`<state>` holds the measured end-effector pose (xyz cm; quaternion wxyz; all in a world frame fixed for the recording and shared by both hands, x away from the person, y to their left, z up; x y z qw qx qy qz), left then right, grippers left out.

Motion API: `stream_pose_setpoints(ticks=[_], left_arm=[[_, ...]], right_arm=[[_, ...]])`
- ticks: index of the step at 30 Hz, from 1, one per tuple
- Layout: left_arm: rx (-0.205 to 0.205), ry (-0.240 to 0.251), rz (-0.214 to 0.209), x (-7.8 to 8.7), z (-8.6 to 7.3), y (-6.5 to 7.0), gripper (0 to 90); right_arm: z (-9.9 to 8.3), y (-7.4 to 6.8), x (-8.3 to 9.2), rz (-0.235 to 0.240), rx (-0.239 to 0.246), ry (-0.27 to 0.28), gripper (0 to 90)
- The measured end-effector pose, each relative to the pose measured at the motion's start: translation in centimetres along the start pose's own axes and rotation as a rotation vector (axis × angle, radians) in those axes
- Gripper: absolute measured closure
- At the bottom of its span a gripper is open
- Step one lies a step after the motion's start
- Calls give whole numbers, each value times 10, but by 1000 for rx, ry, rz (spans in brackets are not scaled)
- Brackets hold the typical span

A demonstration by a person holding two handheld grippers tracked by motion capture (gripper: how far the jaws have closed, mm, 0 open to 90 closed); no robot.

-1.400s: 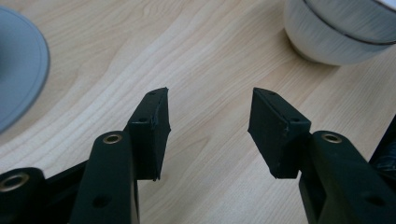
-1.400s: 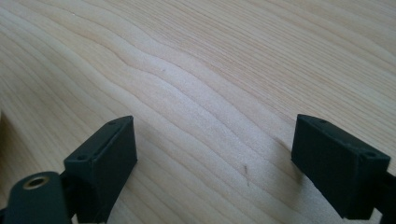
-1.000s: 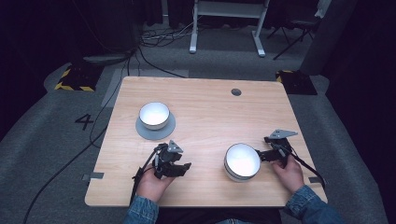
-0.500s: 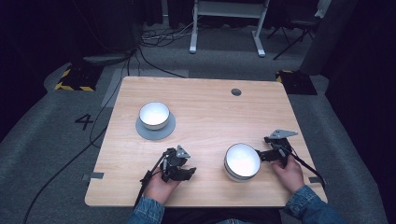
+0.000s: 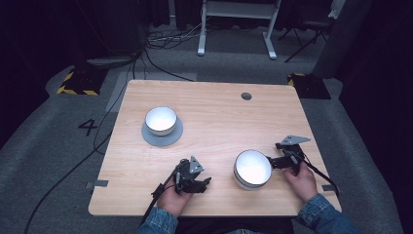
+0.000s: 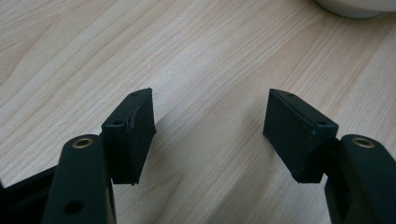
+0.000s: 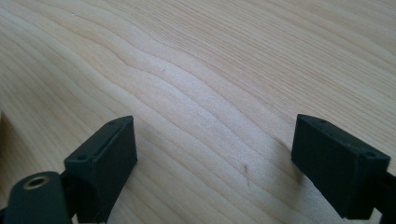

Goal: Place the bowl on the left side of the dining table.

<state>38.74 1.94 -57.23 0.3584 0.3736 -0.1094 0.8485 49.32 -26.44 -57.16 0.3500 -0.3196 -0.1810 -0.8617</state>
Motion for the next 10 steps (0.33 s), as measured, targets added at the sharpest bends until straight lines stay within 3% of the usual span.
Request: stream_pose_setpoints(ticks=[10], left_arm=[[12, -2, 2, -2, 1, 1, 321]], right_arm=[[0, 0, 0, 0, 0, 0, 143]])
Point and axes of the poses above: each handheld gripper's, and its own axes: x roughly backward along the jaws, z roughly out of its top, y roughly to its right, the point moved 10 cm from there along -x, roughly forward along the jaws, and after that the axes turned 5 degrees about x, right-handed, at the moved point
